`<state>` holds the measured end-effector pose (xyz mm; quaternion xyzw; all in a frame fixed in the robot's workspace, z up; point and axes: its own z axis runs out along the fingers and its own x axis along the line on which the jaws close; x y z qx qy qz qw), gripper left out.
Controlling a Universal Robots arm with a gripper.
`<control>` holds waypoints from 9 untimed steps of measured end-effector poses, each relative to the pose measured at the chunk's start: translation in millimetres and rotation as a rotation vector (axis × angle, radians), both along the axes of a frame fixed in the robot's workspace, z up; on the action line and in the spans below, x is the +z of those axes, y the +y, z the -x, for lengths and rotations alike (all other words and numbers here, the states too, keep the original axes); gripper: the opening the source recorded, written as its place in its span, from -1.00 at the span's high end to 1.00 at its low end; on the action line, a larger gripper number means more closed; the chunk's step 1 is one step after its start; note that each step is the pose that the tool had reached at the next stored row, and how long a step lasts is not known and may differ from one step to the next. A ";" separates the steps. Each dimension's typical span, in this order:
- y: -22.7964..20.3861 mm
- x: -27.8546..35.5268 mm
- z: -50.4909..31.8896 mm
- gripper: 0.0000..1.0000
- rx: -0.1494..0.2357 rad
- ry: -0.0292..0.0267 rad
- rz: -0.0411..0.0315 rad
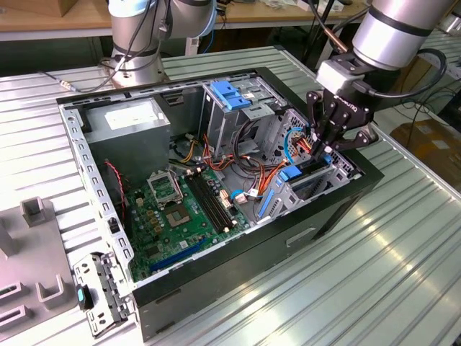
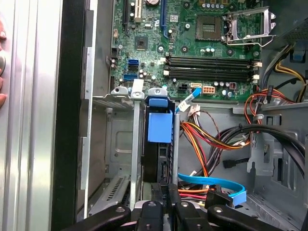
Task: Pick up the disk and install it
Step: 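Insert the first disk wire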
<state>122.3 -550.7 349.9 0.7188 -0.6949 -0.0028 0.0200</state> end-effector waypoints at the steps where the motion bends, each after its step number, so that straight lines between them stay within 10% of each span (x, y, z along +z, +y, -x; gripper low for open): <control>1: 0.0 -0.1 0.0 0.67 -0.002 0.0000 0.0000; 9: -0.4 -1.5 0.0 0.67 -0.004 0.0000 0.0000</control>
